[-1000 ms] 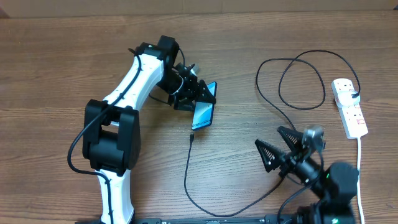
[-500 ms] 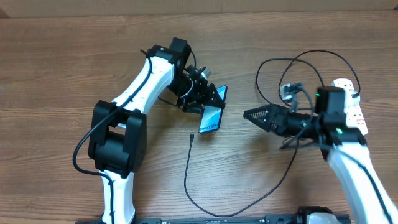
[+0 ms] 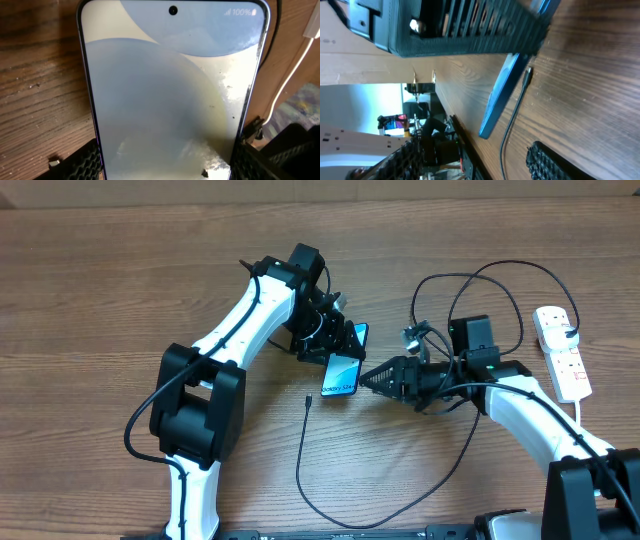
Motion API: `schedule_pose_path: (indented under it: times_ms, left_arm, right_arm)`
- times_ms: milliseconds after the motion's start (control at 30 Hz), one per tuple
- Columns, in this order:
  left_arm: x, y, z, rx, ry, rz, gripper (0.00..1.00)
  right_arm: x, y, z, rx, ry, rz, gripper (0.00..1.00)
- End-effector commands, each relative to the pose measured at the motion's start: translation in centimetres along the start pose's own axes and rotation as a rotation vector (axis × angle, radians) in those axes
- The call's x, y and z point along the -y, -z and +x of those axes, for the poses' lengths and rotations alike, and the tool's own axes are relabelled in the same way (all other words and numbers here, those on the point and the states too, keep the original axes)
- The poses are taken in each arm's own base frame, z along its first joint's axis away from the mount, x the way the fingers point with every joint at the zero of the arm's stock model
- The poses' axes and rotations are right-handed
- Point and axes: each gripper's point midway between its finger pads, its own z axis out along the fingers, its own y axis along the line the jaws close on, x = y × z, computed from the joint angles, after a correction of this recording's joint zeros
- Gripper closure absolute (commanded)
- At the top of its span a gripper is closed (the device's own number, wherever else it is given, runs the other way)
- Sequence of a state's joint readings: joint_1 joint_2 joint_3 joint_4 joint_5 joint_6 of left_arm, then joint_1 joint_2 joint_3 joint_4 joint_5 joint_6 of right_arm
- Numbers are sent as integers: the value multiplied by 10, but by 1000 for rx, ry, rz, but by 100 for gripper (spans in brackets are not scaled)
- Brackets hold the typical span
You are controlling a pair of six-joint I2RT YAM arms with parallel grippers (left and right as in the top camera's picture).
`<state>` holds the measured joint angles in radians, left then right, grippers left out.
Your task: Plug charger to phone and switch on socket
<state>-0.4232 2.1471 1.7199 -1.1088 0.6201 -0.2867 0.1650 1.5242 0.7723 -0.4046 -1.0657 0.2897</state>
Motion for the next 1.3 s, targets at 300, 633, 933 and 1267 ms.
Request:
schedule_pose_path:
  times_ms: [300, 633, 933, 1267]
  left_arm:
    - [40, 15, 5, 13, -43, 115, 48]
    - [42, 15, 5, 14, -66, 120, 47]
    - [48, 11, 7, 12, -85, 121, 47]
    - [46, 11, 6, 16, -85, 109, 37]
  right_arm:
    - [8, -18, -6, 37, -93, 142, 39]
    - [2, -25, -19, 89, -111, 144, 53]
    - [1, -25, -22, 100, -110, 140, 81]
    - [0, -25, -22, 99, -109, 138, 96]
